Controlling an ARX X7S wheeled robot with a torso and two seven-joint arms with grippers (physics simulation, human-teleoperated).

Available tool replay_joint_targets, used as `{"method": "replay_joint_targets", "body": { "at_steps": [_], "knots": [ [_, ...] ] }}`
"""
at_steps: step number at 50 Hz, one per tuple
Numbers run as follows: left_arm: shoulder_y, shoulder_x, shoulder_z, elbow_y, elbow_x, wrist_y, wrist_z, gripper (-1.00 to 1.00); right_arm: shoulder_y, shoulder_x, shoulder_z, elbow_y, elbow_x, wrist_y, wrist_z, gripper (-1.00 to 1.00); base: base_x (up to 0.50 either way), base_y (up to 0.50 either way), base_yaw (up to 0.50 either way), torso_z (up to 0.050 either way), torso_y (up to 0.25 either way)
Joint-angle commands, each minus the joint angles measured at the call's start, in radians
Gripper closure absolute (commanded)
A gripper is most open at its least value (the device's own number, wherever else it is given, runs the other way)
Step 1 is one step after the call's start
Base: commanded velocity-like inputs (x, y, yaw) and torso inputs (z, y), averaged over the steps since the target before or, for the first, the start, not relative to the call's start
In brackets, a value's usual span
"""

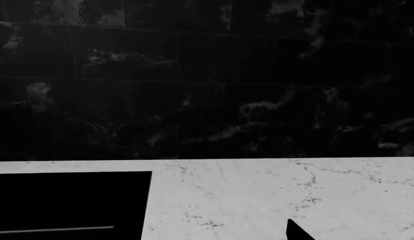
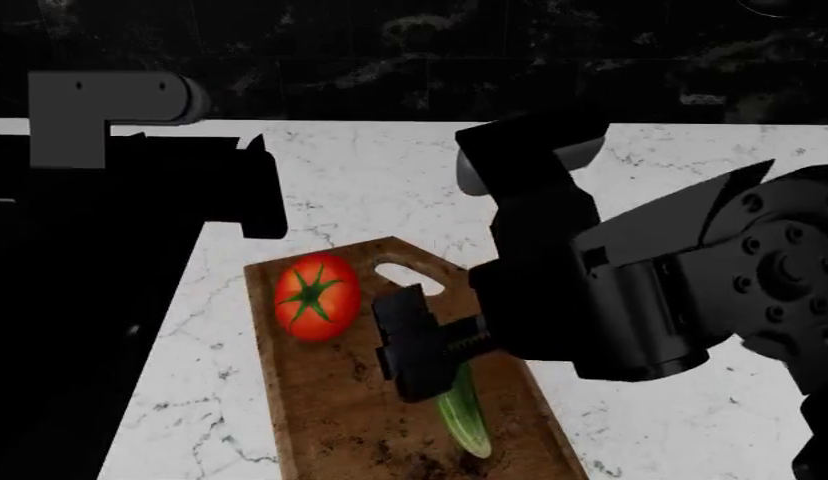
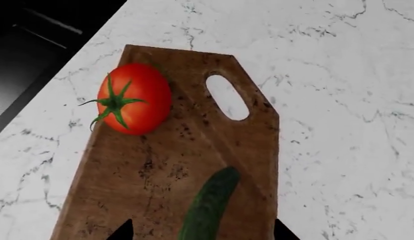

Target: Pick the vegetables from the sink and place them on the cutting board.

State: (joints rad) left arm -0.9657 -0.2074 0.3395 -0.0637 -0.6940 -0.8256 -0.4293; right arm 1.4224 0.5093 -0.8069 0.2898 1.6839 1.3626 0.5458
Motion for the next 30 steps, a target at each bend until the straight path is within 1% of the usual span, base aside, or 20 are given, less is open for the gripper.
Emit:
{"method": "replay_joint_targets", "body": {
  "at_steps": [1,2,3,5,8,9,12,14,16,17,18,19,22,26,28,30],
  "knots": [
    [0.051,-0.021,0.028,0.046,0.023,0.059,0.021,-1.0,-0.093,0.068,0.018,-0.156,-0.204,-0.218,-0.151,-1.0,0.0,0.0,0.0,0.0,0.0],
    [0.069,-0.029,0.04,0.075,0.044,0.082,0.012,-1.0,-0.113,0.082,0.018,-0.197,-0.254,-0.267,-0.151,-1.0,0.0,0.0,0.0,0.0,0.0],
    [0.075,-0.031,0.042,0.085,0.048,0.088,0.009,-1.0,-0.122,0.087,0.022,-0.207,-0.26,-0.282,-0.153,-1.0,0.0,0.0,0.0,0.0,0.0],
    [0.105,-0.051,0.056,0.149,0.052,0.1,0.017,-1.0,-0.161,0.105,0.011,-0.277,-0.337,-0.346,-0.137,-1.0,0.0,0.0,0.0,0.0,0.0],
    [0.138,-0.069,0.056,0.204,0.052,0.105,0.003,-1.0,-0.21,0.115,0.004,-0.287,-0.397,-0.411,-0.137,-1.0,0.0,0.0,0.0,0.0,0.0],
    [0.159,-0.076,0.049,0.202,0.06,0.128,0.002,-1.0,-0.237,0.127,0.01,-0.305,-0.415,-0.449,-0.143,-1.0,0.0,0.0,0.0,0.0,0.0],
    [0.191,-0.088,0.027,0.223,0.053,0.156,0.001,-1.0,-0.284,0.152,0.029,-0.365,-0.441,-0.509,-0.107,-1.0,0.0,0.0,0.0,0.0,0.0],
    [0.214,-0.102,0.031,0.257,0.081,0.178,-0.019,-1.0,-0.327,0.175,0.044,-0.428,-0.468,-0.55,-0.036,-1.0,0.0,0.0,0.0,0.0,0.0],
    [0.235,-0.108,0.032,0.274,0.084,0.192,-0.02,-1.0,-0.362,0.191,0.051,-0.469,-0.493,-0.59,-0.018,-1.0,0.0,0.0,0.0,0.0,0.0],
    [0.252,-0.116,0.05,0.286,0.124,0.216,-0.035,-1.0,-0.393,0.201,0.054,-0.489,-0.524,-0.63,-0.008,-1.0,0.0,0.0,0.0,0.0,0.0],
    [0.256,-0.119,0.053,0.293,0.132,0.22,-0.039,-1.0,-0.414,0.201,0.064,-0.49,-0.527,-0.658,-0.01,-1.0,0.0,0.0,0.0,0.0,0.0],
    [0.277,-0.124,0.044,0.302,0.12,0.233,-0.03,-1.0,-0.437,0.198,0.058,-0.483,-0.555,-0.683,-0.006,-1.0,0.0,0.0,0.0,0.0,0.0],
    [0.297,-0.132,0.046,0.301,0.13,0.259,-0.021,-1.0,-0.474,0.2,0.044,-0.497,-0.603,-0.729,-0.021,-1.0,0.0,0.0,0.0,0.0,0.0],
    [0.321,-0.139,0.023,0.326,0.111,0.278,-0.023,-1.0,-0.537,0.226,0.078,-0.541,-0.627,-0.803,0.037,-1.0,0.0,0.0,0.0,0.0,0.0],
    [0.329,-0.145,0.03,0.342,0.119,0.283,-0.024,-1.0,-0.529,0.229,0.077,-0.549,-0.64,-0.786,0.076,-1.0,0.0,0.0,0.0,0.0,0.0],
    [0.337,-0.153,0.021,0.375,0.111,0.277,-0.035,-1.0,-0.541,0.235,0.099,-0.576,-0.638,-0.81,0.107,-1.0,0.0,0.0,0.0,0.0,0.0]
  ]
}}
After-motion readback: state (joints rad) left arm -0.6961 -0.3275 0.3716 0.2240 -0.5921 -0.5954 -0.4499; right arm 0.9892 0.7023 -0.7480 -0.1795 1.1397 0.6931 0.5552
